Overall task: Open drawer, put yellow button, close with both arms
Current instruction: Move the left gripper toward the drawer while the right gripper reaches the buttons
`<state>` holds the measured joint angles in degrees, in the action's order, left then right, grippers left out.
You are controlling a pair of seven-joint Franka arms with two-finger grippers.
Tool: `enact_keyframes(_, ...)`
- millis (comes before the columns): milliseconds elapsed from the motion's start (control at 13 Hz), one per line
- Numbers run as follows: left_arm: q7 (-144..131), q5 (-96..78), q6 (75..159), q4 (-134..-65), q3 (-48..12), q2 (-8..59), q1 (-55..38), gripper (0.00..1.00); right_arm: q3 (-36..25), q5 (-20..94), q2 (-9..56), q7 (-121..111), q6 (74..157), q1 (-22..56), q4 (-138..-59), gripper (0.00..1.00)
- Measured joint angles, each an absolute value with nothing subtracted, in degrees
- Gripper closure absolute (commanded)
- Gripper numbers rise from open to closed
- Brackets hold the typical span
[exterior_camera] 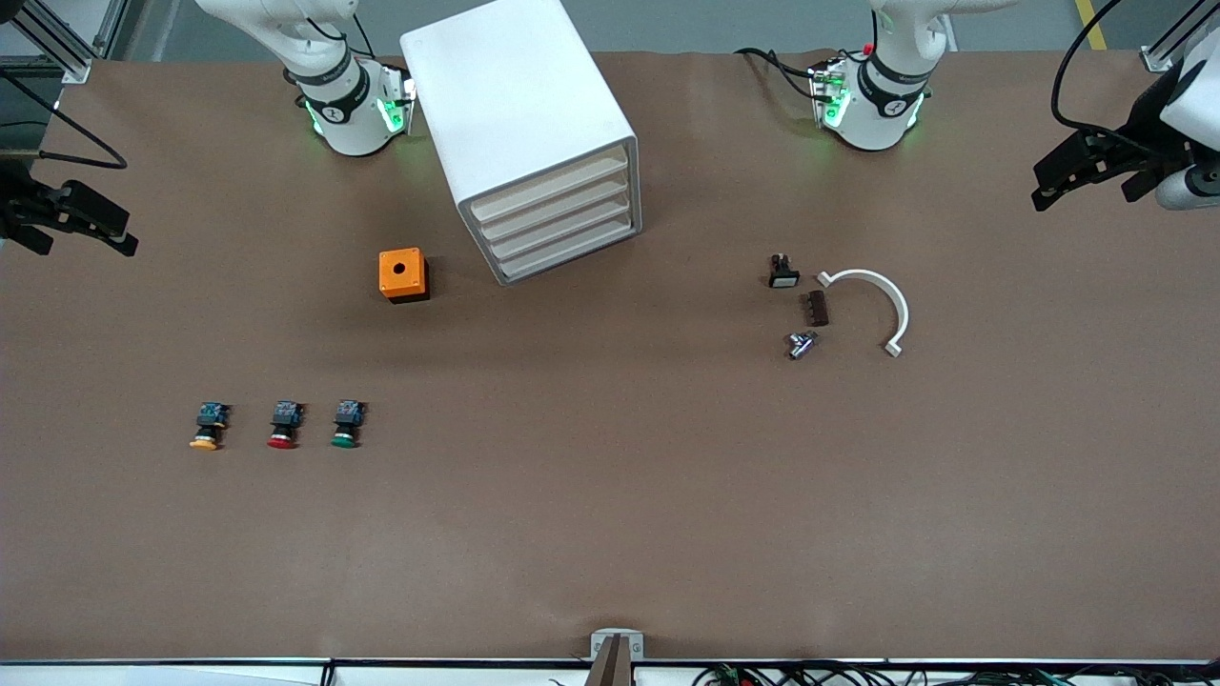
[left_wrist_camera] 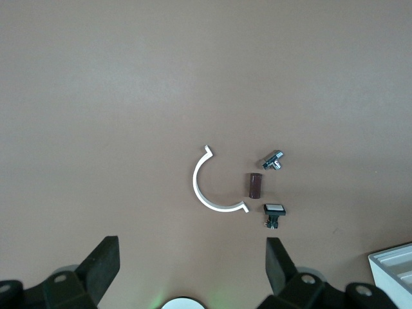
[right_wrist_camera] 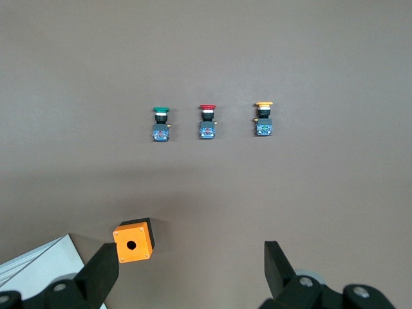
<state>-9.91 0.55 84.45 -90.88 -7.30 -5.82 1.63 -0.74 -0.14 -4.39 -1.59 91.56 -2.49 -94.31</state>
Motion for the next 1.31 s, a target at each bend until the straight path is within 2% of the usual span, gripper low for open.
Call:
enact_keyframes(615,-9.9,0.7,84.0,-90.6,-7.4,-2.9,1.5,0.0,-0.8,-0.2,-4.4,-1.6,91.7,-2.5,-94.3,0.0)
enact_keyframes(1077,-22.9,0.7,85.3,-91.1,-9.5,6.8,-0.4,0.0,-1.1,-0.3,-3.7,-1.6,92.6,-2.6,-93.9,0.0)
enact_keyframes(1308,-42.3,0.7,88.0,-91.0,-10.6,12.9,-6.4,0.0,-1.4,-0.3,2.9,-1.6,96.1,-3.3,-93.8,0.0)
